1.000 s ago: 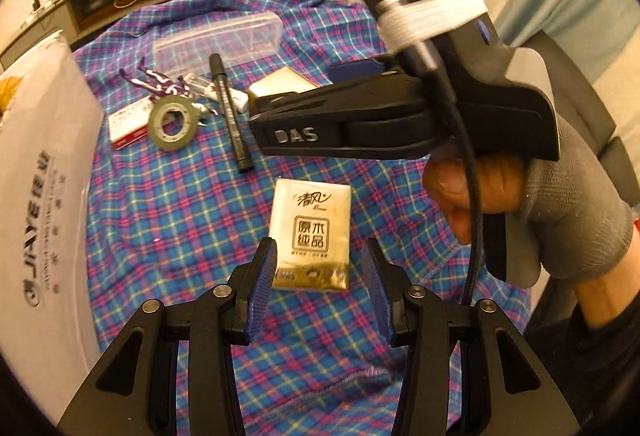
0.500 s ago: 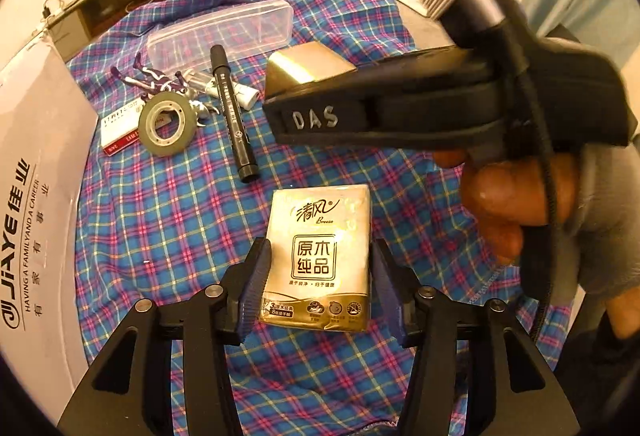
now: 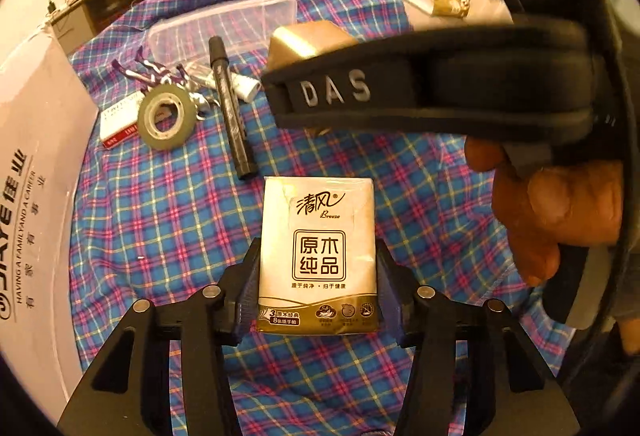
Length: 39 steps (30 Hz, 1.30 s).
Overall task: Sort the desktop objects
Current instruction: 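Grasp the tissue pack with the left tool while the right tool grasps the gold tin, then carry the tissue pack and gold tin over the cardboard box with both tools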
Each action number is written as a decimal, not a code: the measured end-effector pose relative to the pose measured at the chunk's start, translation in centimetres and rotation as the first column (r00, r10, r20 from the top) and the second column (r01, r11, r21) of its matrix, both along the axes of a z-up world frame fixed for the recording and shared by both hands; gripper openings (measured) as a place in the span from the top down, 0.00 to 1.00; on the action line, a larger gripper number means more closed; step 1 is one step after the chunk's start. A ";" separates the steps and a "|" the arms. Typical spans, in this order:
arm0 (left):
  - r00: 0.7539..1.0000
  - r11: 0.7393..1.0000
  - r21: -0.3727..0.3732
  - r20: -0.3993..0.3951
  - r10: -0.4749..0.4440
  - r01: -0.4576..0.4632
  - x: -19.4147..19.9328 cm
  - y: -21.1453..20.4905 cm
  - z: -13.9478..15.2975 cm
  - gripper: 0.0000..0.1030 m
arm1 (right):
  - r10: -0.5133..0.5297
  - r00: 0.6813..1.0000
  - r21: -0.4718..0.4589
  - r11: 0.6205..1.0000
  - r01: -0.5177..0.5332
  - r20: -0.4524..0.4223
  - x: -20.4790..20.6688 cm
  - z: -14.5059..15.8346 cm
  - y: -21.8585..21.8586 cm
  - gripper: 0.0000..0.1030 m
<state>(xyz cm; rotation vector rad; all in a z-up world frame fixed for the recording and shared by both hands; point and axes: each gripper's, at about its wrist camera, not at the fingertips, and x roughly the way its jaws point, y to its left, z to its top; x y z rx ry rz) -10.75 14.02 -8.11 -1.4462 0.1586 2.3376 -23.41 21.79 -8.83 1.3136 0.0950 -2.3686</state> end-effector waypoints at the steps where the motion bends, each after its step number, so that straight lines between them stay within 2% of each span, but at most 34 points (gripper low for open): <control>1: 1.000 1.000 0.005 -0.004 0.000 0.000 0.2 -0.1 0.4 0.48 | 0.000 1.000 -0.002 1.000 -0.001 -0.004 0.1 0.2 0.0 0.51; 13: 1.000 1.000 0.010 -0.008 -0.003 0.003 1.7 -3.4 3.2 0.48 | -0.011 1.000 -0.087 0.996 0.009 -0.017 1.4 2.6 -0.9 0.52; 21: 0.998 0.997 0.072 -0.053 0.032 -0.028 2.9 -6.0 6.6 0.48 | -0.033 0.999 -0.083 0.996 0.030 -0.029 2.8 4.1 -1.5 0.52; 32: 0.996 0.994 0.095 -0.063 0.063 -0.057 1.9 -7.7 7.5 0.48 | -0.147 0.989 -0.110 0.983 0.150 0.033 2.3 3.3 2.0 0.52; 34: 0.995 0.994 0.096 -0.069 0.067 -0.060 1.8 -7.8 7.7 0.48 | -0.159 0.987 -0.123 0.979 0.161 0.026 2.5 3.8 2.3 0.52; 39: 0.993 0.991 0.109 -0.079 0.083 -0.074 2.0 -8.9 8.3 0.48 | -0.115 0.992 -0.119 0.987 0.110 -0.043 4.1 6.4 1.0 0.52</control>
